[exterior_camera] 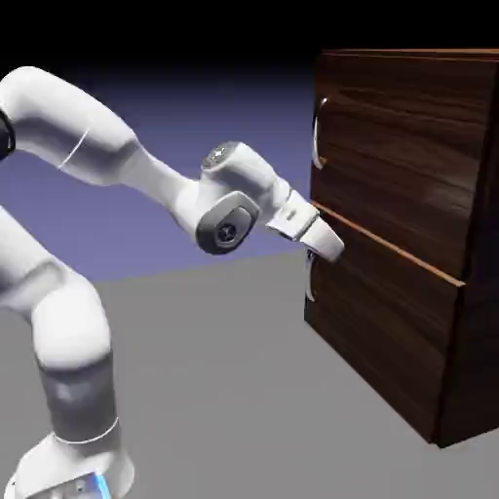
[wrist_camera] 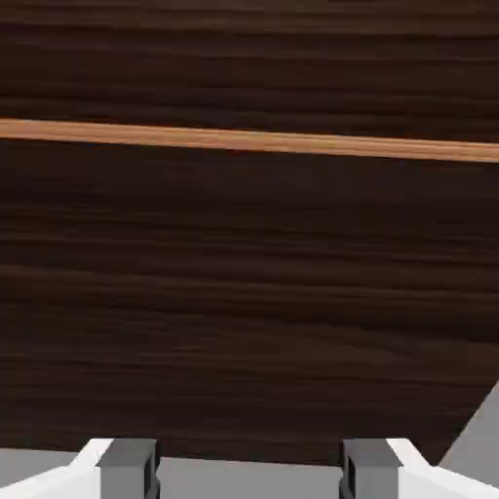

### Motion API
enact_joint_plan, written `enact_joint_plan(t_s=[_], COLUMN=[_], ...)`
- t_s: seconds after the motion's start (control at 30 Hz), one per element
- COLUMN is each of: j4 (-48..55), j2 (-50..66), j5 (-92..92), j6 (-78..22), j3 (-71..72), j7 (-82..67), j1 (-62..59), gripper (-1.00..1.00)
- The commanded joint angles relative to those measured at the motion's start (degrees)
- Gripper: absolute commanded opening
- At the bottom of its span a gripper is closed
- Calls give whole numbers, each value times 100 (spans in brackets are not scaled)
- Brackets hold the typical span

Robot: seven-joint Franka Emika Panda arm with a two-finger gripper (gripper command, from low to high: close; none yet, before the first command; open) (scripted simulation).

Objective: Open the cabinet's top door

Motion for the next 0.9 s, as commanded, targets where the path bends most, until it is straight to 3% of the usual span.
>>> enact_joint_plan(t_s=[0.0, 0.87], j4=[102, 2738], j2=[-63, -1688], j5=[250, 6729], j6=[22, 592], j3=[166, 4474], j7=[247, 6653], j1=[-134, -3626], gripper=[0, 0])
